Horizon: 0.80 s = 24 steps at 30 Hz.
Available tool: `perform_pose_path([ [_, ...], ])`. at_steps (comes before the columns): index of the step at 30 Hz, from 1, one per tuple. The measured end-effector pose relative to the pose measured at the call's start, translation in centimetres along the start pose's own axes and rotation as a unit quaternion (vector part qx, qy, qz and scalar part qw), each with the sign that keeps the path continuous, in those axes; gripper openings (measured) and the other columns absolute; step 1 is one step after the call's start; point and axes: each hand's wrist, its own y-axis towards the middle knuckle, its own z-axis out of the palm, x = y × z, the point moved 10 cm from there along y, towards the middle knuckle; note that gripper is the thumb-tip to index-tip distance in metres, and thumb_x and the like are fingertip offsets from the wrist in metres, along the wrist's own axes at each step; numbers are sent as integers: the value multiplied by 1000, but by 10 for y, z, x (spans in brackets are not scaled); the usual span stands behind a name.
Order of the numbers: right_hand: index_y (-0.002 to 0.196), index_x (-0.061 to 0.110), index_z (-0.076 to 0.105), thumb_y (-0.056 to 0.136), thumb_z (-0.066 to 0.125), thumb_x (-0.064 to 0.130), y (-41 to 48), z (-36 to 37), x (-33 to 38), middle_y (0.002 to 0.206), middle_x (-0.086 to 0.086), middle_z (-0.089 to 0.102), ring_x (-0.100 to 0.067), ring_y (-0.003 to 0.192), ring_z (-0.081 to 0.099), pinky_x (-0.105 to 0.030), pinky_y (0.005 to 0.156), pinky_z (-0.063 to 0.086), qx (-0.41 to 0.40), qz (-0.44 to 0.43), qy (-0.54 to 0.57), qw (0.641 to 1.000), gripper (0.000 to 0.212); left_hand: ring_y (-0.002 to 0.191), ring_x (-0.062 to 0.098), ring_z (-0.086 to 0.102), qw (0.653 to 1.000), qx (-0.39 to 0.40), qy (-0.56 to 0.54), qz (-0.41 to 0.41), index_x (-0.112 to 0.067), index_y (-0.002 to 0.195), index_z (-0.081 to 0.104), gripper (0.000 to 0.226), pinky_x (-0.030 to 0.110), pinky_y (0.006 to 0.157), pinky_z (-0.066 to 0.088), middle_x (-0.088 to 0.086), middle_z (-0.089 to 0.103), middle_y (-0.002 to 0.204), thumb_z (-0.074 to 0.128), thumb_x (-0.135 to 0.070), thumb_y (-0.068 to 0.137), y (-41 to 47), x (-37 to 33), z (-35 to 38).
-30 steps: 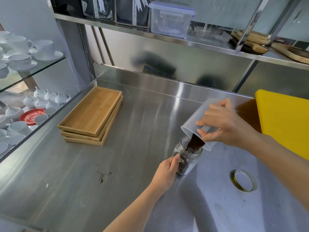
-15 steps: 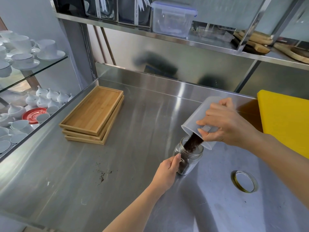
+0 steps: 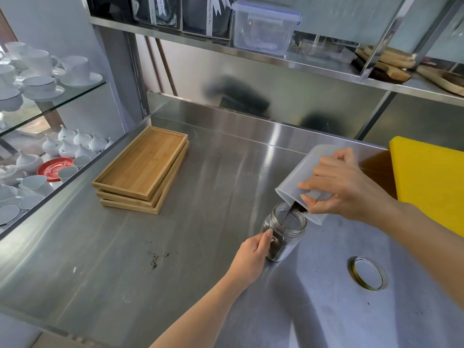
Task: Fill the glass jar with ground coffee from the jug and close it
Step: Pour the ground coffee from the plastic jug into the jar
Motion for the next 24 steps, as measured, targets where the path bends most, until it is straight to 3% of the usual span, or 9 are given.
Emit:
perform_pose_path([
  [10,70,3,68,79,49,27,3,-3,2,54,-9,53,-20,67,32,-35,68,24,4,-7,-1,1000,32,60,16,28,1000,-1,1,-3,-20,61,29,46,34,62,25,-4,31,60,31,-55,91,1,2,0],
  [21,71,5,68,88,39,22,-3,2,20,60,-11,59,-22,72,36,-38,71,27,8,-82,-53,995,38,59,15,27,1000,-4,-4,-6,-20,61,29,45,34,62,25,-7,31,59,33,-50,95,0,2,0],
  [24,73,5,68,80,52,15,-6,7,30,64,-12,62,-24,75,38,-37,73,28,25,-117,-68,990,20,59,15,28,1000,-5,-10,-10,-21,60,29,46,34,62,25,-7,31,58,34,-50,95,-1,3,-1],
])
